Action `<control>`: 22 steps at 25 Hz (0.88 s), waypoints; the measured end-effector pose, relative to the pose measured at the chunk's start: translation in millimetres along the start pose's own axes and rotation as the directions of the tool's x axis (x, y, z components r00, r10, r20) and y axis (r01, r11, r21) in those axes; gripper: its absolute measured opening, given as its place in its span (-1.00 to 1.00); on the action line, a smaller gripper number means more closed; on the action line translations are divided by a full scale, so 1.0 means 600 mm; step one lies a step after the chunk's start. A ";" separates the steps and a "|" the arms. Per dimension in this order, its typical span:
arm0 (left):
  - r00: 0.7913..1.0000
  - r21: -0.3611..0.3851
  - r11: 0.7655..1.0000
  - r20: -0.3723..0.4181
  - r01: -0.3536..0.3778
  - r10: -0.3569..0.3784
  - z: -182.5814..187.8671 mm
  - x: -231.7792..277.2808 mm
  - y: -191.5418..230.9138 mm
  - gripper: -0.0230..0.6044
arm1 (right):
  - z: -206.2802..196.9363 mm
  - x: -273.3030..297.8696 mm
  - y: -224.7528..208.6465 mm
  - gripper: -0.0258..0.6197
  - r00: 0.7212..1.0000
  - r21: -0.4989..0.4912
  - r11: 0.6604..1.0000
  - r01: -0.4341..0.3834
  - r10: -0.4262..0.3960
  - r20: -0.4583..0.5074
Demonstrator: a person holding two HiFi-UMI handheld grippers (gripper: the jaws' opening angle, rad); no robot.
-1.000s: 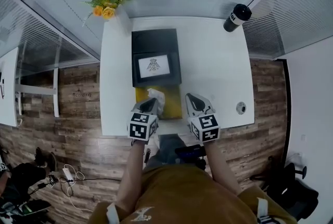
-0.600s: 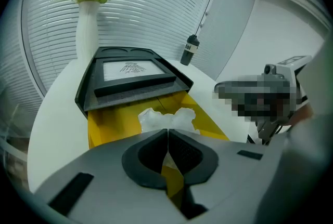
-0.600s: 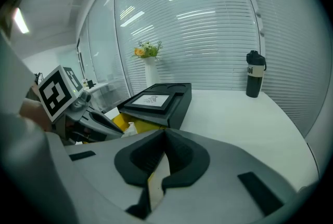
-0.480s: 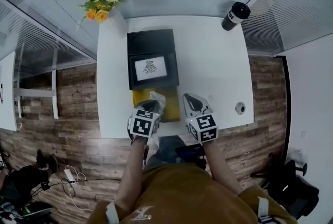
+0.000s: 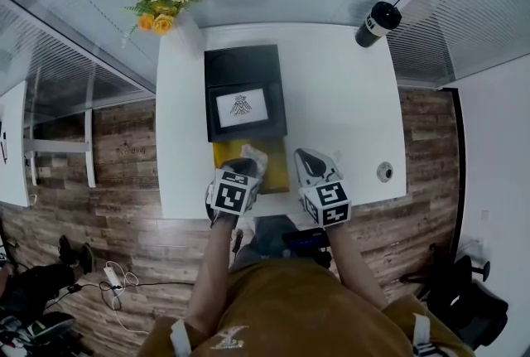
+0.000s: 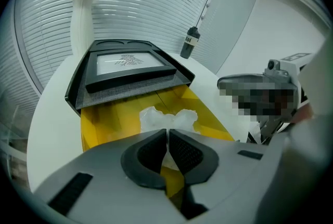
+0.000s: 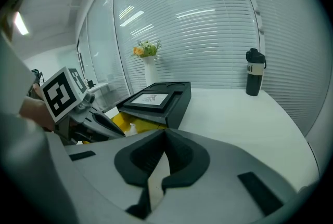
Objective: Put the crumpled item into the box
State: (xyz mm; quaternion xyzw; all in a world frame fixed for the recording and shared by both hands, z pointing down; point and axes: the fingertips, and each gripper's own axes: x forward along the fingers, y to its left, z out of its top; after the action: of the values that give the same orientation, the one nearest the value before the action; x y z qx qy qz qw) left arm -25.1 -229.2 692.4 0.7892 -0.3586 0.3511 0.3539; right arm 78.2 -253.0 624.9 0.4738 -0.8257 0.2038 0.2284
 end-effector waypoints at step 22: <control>0.999 -0.008 1.000 0.050 -0.002 0.002 0.006 -0.012 -0.007 -0.45 | 0.014 -0.031 -0.004 -0.88 0.998 0.007 0.999 0.032 -0.032 0.048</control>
State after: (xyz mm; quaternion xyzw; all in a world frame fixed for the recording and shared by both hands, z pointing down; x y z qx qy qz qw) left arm -24.3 -227.7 683.9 0.7959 -0.3695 0.3304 0.3476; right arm 87.0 -245.7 607.7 0.4924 -0.8226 0.1913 0.2102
